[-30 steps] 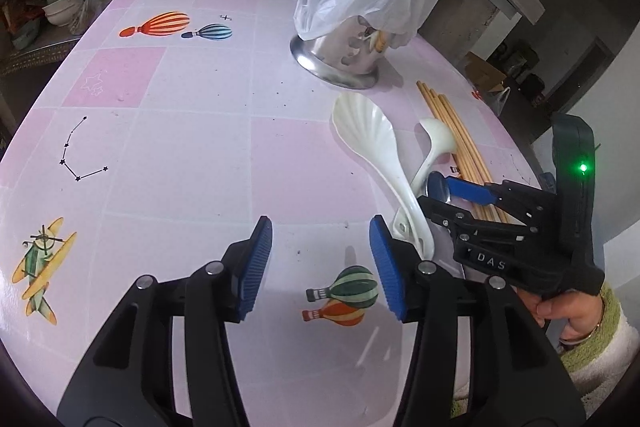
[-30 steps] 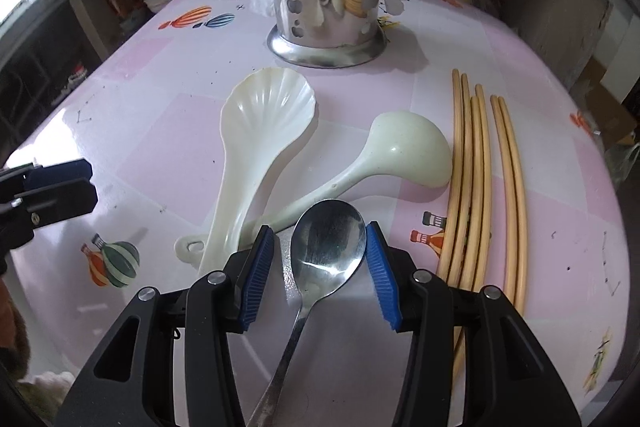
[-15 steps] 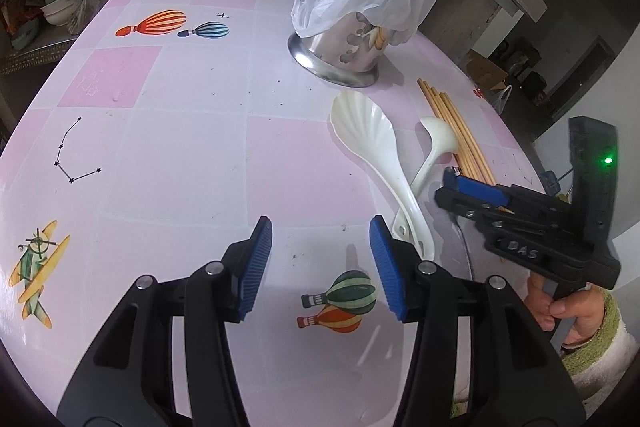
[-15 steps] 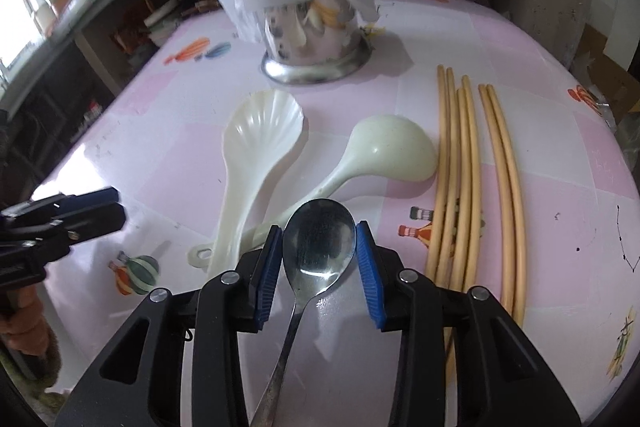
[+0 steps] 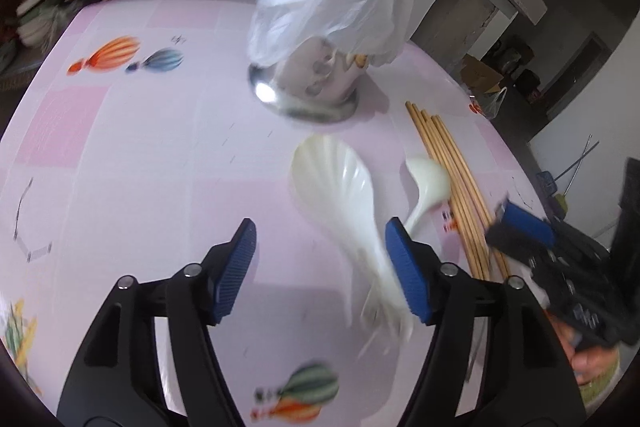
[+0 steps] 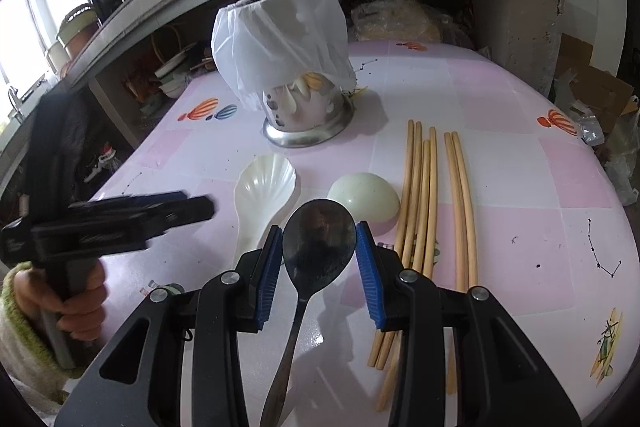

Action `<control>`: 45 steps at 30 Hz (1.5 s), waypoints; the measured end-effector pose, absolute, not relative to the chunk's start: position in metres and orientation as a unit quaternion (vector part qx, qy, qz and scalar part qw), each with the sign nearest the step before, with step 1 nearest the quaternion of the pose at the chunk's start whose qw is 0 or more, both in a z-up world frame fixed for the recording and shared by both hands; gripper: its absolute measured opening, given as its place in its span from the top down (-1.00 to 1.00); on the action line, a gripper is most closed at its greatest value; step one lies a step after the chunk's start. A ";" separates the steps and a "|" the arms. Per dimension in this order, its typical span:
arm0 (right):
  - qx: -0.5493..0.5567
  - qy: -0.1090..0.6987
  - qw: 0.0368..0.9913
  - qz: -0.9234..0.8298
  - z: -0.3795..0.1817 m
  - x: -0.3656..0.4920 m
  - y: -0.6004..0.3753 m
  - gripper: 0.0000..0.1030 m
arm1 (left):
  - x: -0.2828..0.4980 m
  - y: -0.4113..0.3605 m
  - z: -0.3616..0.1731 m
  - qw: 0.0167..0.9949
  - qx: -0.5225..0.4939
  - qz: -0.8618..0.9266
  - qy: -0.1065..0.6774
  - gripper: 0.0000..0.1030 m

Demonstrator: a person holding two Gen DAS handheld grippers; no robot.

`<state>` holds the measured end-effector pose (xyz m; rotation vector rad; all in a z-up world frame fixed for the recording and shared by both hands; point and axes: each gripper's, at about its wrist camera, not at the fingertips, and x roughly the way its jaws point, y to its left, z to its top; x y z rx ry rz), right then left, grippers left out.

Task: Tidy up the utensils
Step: 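Move the left tool to the white shell-shaped rice paddle while the right tool holds the spoon, then close the left tool on the white rice paddle while the right tool holds the spoon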

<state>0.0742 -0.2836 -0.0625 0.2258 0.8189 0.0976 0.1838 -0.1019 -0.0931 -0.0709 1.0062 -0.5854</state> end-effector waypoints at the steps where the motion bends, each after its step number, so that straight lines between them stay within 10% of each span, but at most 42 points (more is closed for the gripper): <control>1: 0.111 0.396 0.910 0.049 -0.062 0.074 -0.284 0.29 | 0.189 -0.110 -0.094 0.836 -0.025 -0.274 0.474 -0.34; 25: 0.136 0.395 0.907 0.059 -0.071 0.079 -0.298 0.29 | 0.223 -0.187 -0.125 0.836 0.085 -0.178 0.512 -0.55; 31: 0.140 0.393 0.907 0.057 -0.070 0.078 -0.300 0.29 | 0.220 -0.182 -0.123 0.842 0.090 -0.166 0.505 -0.24; 45: 0.146 0.386 0.909 0.054 -0.066 0.075 -0.304 0.29 | 0.216 -0.146 -0.107 0.845 -0.001 -0.208 0.492 -0.24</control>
